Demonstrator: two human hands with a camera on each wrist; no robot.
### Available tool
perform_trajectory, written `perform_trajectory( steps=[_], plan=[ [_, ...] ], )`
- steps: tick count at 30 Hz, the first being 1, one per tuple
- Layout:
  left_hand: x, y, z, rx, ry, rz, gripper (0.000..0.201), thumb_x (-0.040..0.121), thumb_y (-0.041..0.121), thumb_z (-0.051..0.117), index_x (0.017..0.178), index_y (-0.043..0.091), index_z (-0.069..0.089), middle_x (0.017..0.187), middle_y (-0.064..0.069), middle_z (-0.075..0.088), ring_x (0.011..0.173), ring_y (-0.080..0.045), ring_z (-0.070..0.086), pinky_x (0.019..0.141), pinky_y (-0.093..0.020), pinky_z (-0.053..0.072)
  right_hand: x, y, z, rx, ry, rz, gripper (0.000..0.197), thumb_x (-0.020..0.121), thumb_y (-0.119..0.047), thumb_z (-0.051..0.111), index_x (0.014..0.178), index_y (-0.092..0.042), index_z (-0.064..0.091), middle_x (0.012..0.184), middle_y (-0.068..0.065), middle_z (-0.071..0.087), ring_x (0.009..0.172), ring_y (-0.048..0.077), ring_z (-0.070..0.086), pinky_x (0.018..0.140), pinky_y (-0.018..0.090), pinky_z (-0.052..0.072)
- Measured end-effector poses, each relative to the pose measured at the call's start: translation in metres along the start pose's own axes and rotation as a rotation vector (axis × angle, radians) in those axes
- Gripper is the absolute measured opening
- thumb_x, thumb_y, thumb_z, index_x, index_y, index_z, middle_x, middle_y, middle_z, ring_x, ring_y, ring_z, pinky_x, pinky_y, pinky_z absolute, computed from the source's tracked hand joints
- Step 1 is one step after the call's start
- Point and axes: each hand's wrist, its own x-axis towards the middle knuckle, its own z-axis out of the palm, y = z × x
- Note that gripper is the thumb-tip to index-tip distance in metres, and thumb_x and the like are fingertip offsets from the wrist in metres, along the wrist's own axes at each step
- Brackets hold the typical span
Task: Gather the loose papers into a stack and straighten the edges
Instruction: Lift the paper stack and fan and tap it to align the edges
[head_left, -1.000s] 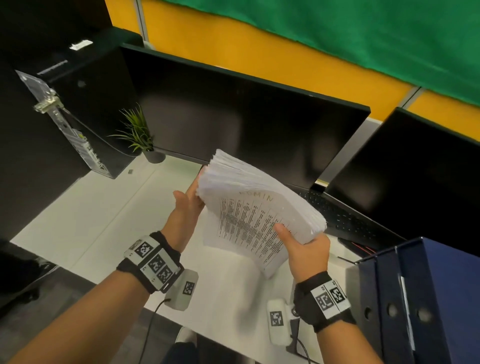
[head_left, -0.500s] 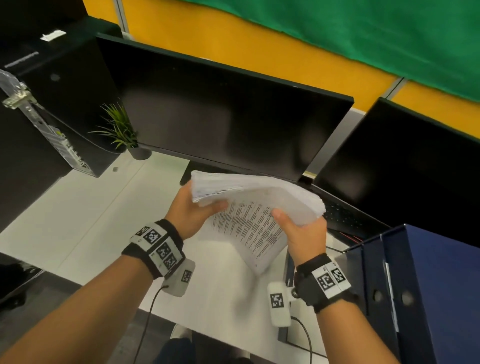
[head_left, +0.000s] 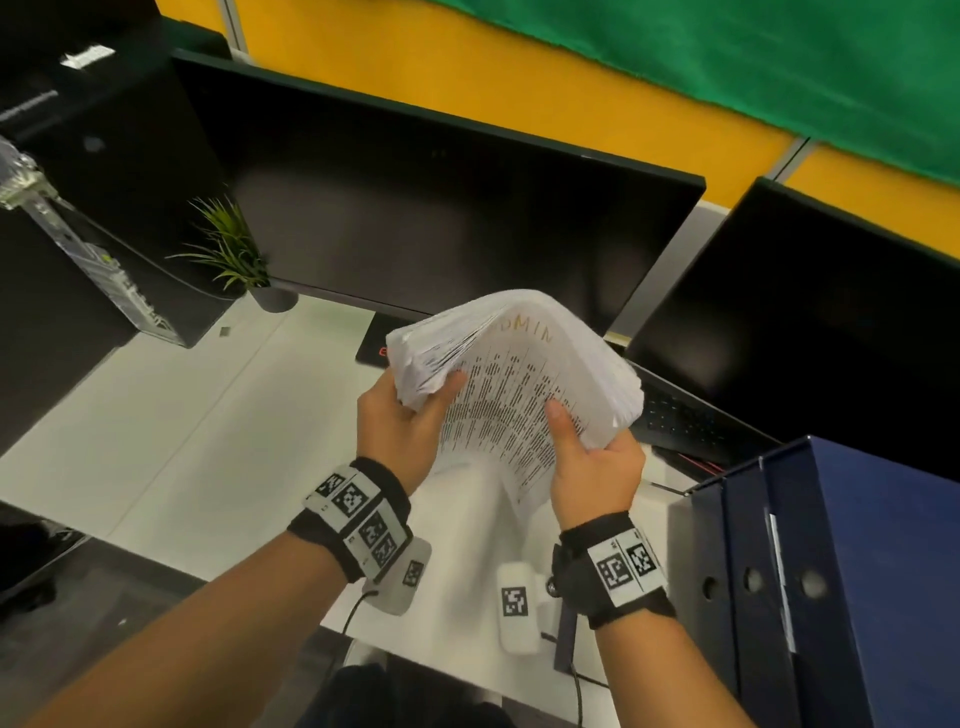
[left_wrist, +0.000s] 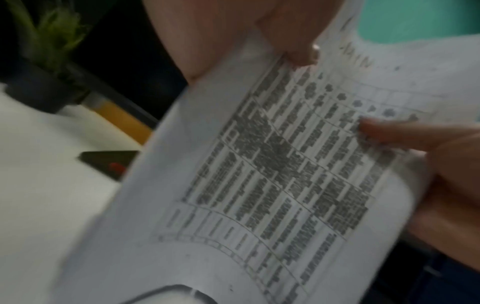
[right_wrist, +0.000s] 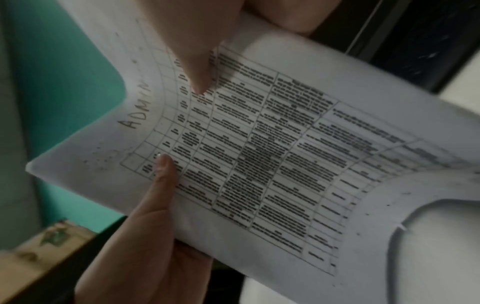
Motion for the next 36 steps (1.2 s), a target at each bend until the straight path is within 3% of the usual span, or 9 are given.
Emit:
perform_trajectory(
  steps=[7, 11, 16, 21, 24, 28, 31, 33, 36],
  plan=[
    [0.012, -0.025, -0.027, 0.17, -0.264, -0.094, 0.024, 0.085, -0.004, 0.072, 0.094, 0.013, 0.059, 0.096, -0.009, 0.065, 0.088, -0.01, 0.067, 0.079, -0.036, 0.059, 0.004, 0.002, -0.015, -0.003, -0.055, 0.051, 0.062, 0.063, -0.018, 0.086, 0.12, -0.012, 0.061, 0.107, 0.003, 0.074, 0.099, 0.014, 0.071, 0.079, 0.033, 0.061],
    [0.019, -0.016, -0.03, 0.107, -0.411, -0.124, 0.07, 0.063, 0.038, 0.089, 0.125, 0.021, 0.061, 0.118, -0.001, 0.071, 0.111, -0.014, 0.067, 0.089, -0.034, 0.057, 0.013, -0.007, -0.016, -0.008, -0.086, 0.022, 0.072, 0.061, -0.014, 0.088, 0.125, -0.011, 0.056, 0.113, 0.006, 0.07, 0.105, 0.017, 0.068, 0.08, 0.035, 0.06],
    [0.02, -0.004, -0.018, 0.076, -0.343, -0.154, 0.032, 0.079, 0.026, 0.079, 0.101, 0.048, 0.071, 0.102, 0.021, 0.075, 0.101, -0.004, 0.07, 0.096, -0.044, 0.055, 0.016, -0.014, -0.012, -0.02, -0.087, 0.039, 0.044, 0.073, -0.008, 0.081, 0.108, -0.029, 0.066, 0.102, -0.006, 0.074, 0.097, 0.009, 0.071, 0.083, 0.04, 0.06],
    [0.016, 0.006, -0.02, -0.019, -0.25, -0.09, 0.032, 0.076, 0.028, 0.081, 0.097, 0.051, 0.073, 0.106, 0.01, 0.075, 0.107, -0.019, 0.069, 0.09, -0.039, 0.058, 0.011, -0.023, -0.017, 0.033, -0.071, -0.063, 0.045, 0.076, 0.003, 0.076, 0.098, -0.034, 0.065, 0.093, -0.02, 0.074, 0.093, 0.002, 0.07, 0.076, 0.023, 0.059],
    [0.003, -0.005, -0.018, 0.065, -0.346, -0.172, 0.03, 0.075, 0.044, 0.077, 0.096, 0.062, 0.067, 0.11, 0.012, 0.073, 0.108, -0.019, 0.067, 0.093, -0.047, 0.057, 0.002, -0.006, -0.012, -0.009, -0.069, 0.034, 0.039, 0.076, -0.004, 0.077, 0.101, -0.031, 0.065, 0.091, -0.018, 0.075, 0.089, 0.0, 0.071, 0.077, 0.029, 0.061],
    [0.009, -0.002, -0.021, 0.088, -0.184, -0.21, 0.037, 0.077, 0.029, 0.083, 0.109, 0.039, 0.068, 0.109, 0.005, 0.073, 0.106, -0.019, 0.069, 0.093, -0.045, 0.057, 0.007, -0.016, -0.001, -0.052, -0.038, 0.07, 0.028, 0.078, -0.008, 0.078, 0.092, -0.03, 0.068, 0.081, -0.016, 0.075, 0.08, -0.003, 0.071, 0.072, 0.023, 0.06],
    [0.023, 0.035, -0.031, 0.166, 0.065, 0.072, 0.083, 0.07, 0.024, 0.089, 0.137, 0.023, 0.04, 0.126, 0.013, 0.054, 0.123, -0.018, 0.054, 0.097, -0.016, 0.048, 0.019, -0.039, 0.001, -0.309, -0.046, -0.1, 0.016, 0.079, -0.019, 0.079, 0.092, -0.021, 0.071, 0.081, -0.012, 0.071, 0.076, 0.004, 0.071, 0.074, 0.03, 0.06],
    [0.03, 0.065, -0.032, 0.516, 0.072, 0.422, 0.103, 0.06, 0.043, 0.091, 0.144, 0.027, 0.034, 0.14, 0.012, 0.04, 0.134, -0.02, 0.041, 0.113, -0.03, 0.033, 0.026, -0.054, 0.007, -0.626, -0.081, -0.33, 0.021, 0.083, -0.037, 0.072, 0.089, -0.017, 0.072, 0.072, -0.005, 0.068, 0.07, 0.016, 0.069, 0.068, 0.035, 0.058],
    [0.036, 0.095, -0.024, 0.972, -0.071, 0.565, 0.048, 0.07, 0.039, 0.082, 0.113, 0.033, 0.062, 0.121, 0.011, 0.064, 0.124, -0.021, 0.052, 0.115, -0.056, 0.021, 0.026, -0.076, 0.029, -0.988, -0.172, -0.701, 0.013, 0.086, -0.036, 0.067, 0.087, -0.023, 0.071, 0.066, -0.002, 0.068, 0.06, 0.024, 0.065, 0.056, 0.028, 0.049]
  ],
)
